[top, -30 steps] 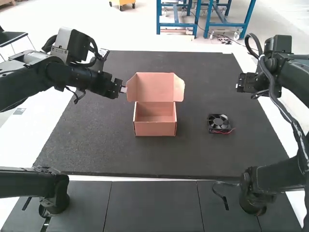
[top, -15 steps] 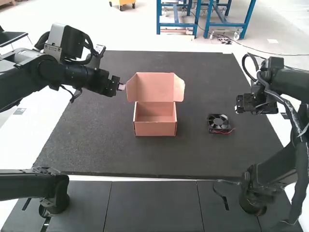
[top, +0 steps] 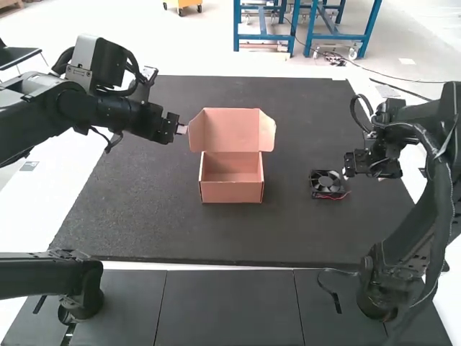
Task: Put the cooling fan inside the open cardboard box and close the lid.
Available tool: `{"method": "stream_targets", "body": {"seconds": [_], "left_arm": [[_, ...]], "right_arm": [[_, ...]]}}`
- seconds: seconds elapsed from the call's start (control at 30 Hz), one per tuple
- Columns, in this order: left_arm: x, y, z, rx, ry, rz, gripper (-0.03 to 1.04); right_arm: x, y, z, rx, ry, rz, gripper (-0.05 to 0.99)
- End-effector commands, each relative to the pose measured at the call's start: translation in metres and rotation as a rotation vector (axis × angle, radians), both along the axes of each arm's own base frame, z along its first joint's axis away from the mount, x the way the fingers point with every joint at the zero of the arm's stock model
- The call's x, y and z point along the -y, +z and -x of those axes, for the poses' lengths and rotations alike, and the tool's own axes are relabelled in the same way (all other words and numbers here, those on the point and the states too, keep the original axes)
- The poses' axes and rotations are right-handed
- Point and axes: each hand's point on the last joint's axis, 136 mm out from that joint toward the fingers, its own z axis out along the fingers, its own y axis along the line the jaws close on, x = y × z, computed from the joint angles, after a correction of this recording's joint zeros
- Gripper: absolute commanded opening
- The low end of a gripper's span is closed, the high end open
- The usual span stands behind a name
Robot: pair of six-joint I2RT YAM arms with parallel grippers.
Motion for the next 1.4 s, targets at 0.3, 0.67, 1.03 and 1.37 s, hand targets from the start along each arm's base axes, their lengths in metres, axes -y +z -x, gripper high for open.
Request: {"method": "stream_targets", "body": {"seconds": [0.3,0.67,1.03,1.37], "left_arm": [[0.002,0.016,0.003,0.040,-0.013,0.023,0.97],[0.002,0.018,0.002,0.045,-0.012,0.026,0.97],[0.003,0.021,0.001,0.051,-0.006,0.038,0.97],[0.003,0.022,0.001,0.049,0.000,0.047,0.97]], "right_arm": [[-0.010,-0.001,-0.042,-0.016,-0.003,-0.070,0.90],[-0.010,-0.018,-0.029,-0.148,-0.013,-0.077,0.90],[-0.011,-0.030,-0.026,-0.181,-0.011,-0.082,0.90],[-0.012,-0.038,-0.021,-0.210,-0.011,-0.085,0.90]]}}
